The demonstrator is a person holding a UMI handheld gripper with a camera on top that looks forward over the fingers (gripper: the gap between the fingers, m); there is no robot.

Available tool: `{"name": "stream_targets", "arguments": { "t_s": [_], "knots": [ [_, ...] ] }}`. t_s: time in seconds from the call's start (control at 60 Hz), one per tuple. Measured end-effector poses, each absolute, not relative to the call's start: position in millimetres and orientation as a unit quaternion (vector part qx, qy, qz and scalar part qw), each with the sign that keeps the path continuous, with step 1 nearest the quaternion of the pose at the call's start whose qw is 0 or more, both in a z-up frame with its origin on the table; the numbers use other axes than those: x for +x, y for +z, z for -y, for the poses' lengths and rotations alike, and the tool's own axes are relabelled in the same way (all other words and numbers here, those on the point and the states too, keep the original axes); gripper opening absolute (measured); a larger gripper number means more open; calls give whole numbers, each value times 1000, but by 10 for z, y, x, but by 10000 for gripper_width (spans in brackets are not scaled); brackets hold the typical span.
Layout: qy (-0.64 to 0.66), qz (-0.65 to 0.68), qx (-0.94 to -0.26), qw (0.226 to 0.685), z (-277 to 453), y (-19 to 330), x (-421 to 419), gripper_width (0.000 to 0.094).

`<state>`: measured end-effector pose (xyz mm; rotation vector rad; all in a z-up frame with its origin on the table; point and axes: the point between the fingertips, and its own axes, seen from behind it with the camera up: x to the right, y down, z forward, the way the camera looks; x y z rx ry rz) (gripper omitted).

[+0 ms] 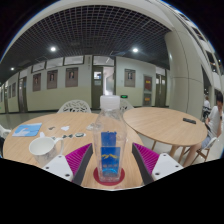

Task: Pour water

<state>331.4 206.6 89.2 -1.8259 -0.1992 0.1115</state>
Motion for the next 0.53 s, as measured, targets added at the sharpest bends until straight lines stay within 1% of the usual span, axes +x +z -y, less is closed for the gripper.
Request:
{"name": "stream_targets", "arguments": {
  "t_s": [0.067, 0.15, 0.233, 0.267, 0.317, 0.383, 0.45, 0.5, 0.533],
  "knots": [
    [33, 93, -791, 604, -1855, 971, 3336, 848],
    [26, 102, -795, 597, -1471, 962, 3341, 846],
    [21, 108, -797, 594, -1029, 1037, 3339, 848],
    [29, 119, -791, 599, -849, 1125, 3245, 849],
    [57, 140, -782, 604, -519, 1154, 3013, 847],
    [109, 161, -777, 599, -221, 1191, 2705, 854],
    [160, 180, -773, 587, 199, 1088, 2286, 856],
    [187, 190, -771, 579, 379, 1093, 2094, 855],
    [198, 195, -769, 576, 465, 1024, 1961, 854]
  ]
}}
